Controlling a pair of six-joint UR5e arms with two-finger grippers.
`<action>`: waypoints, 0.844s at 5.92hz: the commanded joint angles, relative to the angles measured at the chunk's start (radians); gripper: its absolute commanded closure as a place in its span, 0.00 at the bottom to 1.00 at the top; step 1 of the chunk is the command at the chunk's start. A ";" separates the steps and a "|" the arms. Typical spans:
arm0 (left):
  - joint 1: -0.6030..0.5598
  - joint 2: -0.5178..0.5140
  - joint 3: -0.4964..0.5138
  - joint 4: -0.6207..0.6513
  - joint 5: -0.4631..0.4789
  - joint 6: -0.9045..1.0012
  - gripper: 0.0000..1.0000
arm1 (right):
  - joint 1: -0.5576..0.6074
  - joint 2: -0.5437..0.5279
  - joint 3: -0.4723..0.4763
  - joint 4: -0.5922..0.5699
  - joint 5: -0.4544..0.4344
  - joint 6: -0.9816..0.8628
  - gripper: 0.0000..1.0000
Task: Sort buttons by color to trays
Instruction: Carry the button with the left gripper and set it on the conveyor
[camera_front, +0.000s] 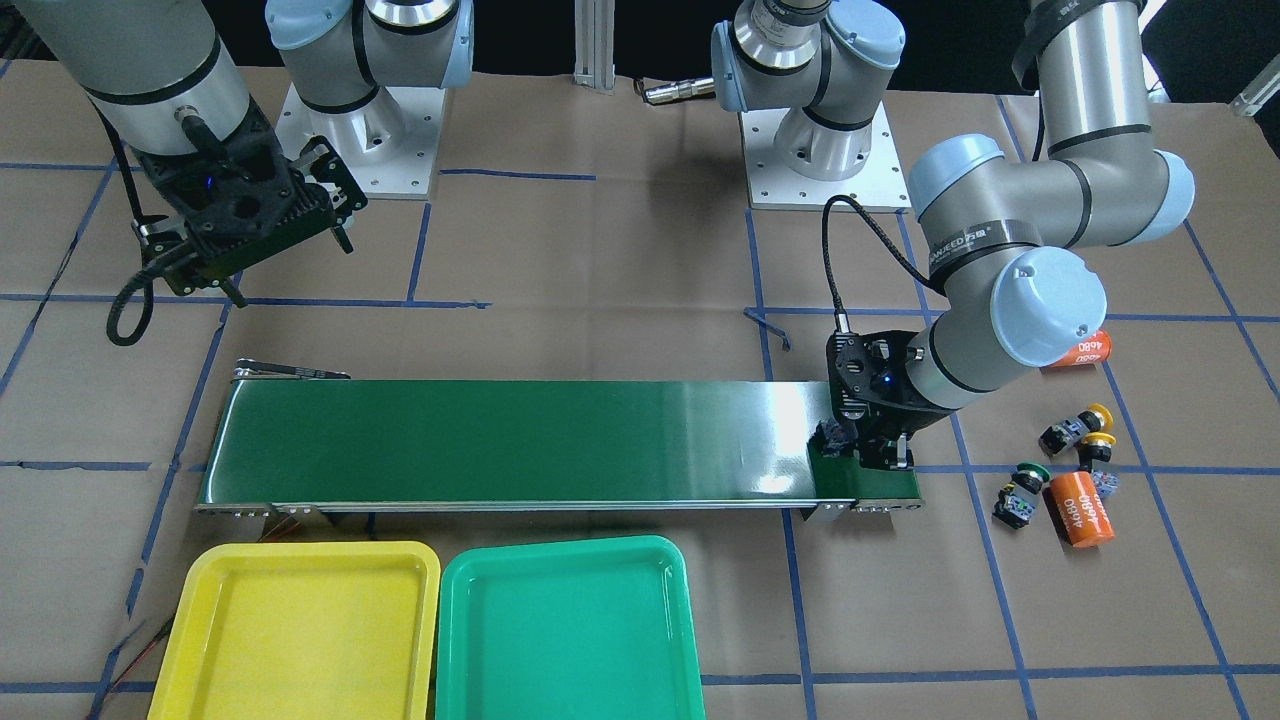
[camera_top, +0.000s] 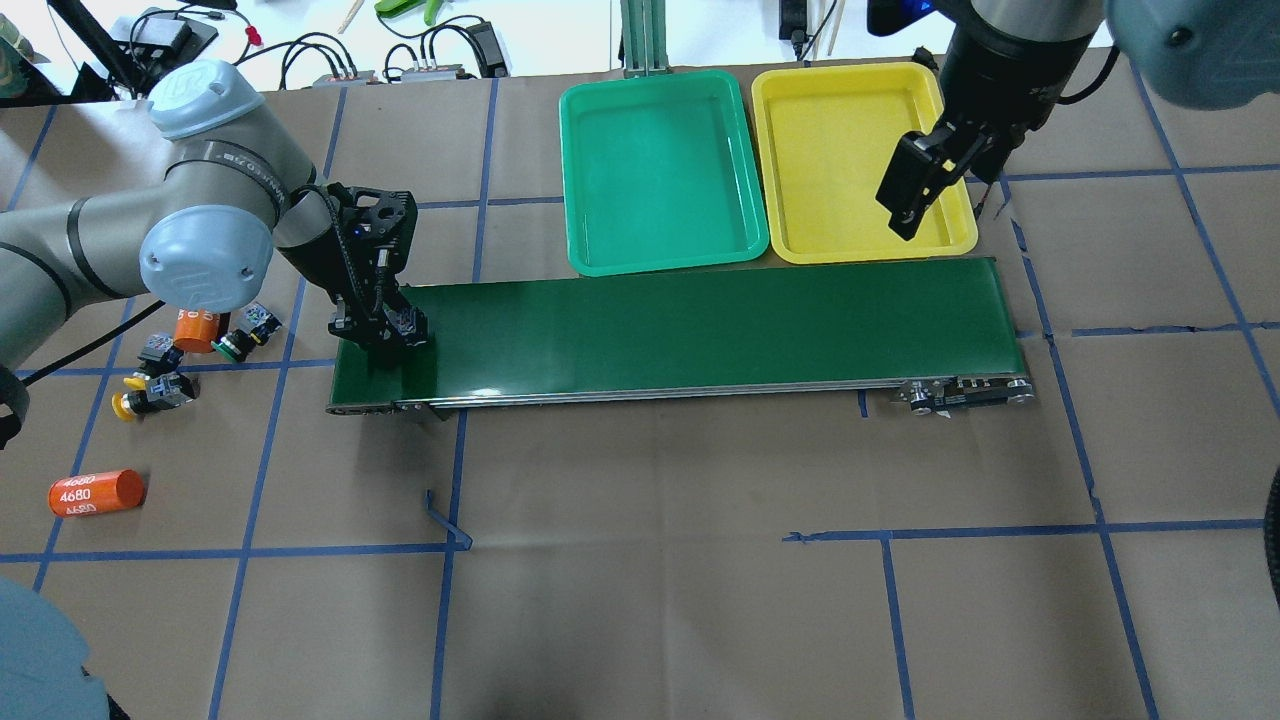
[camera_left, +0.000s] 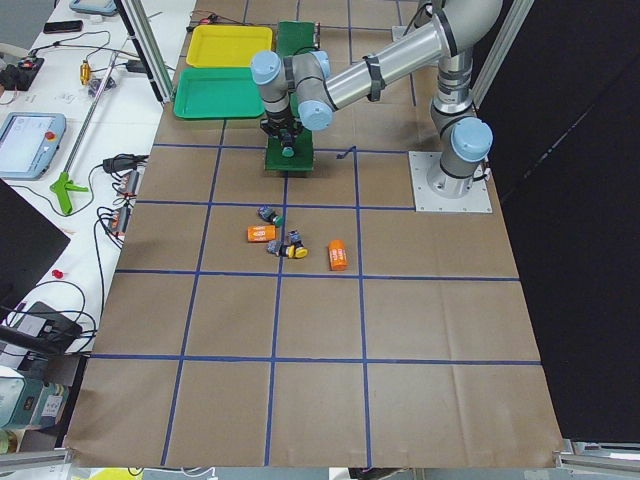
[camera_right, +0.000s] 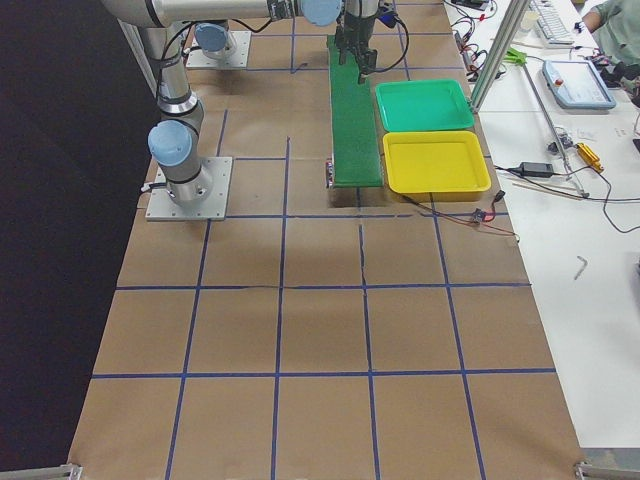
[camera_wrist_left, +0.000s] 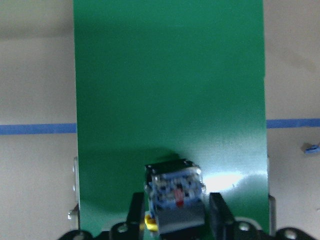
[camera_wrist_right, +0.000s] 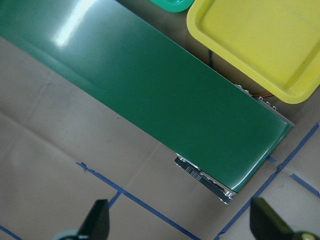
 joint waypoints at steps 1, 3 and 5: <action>0.027 0.026 0.023 -0.008 0.003 -0.070 0.01 | 0.015 -0.012 0.021 -0.007 -0.022 -0.273 0.00; 0.169 0.027 0.051 0.002 0.000 -0.240 0.01 | 0.015 0.001 0.050 -0.018 -0.019 -0.634 0.00; 0.247 -0.015 0.092 0.139 0.038 -0.437 0.01 | 0.017 0.001 0.069 -0.044 -0.020 -0.802 0.00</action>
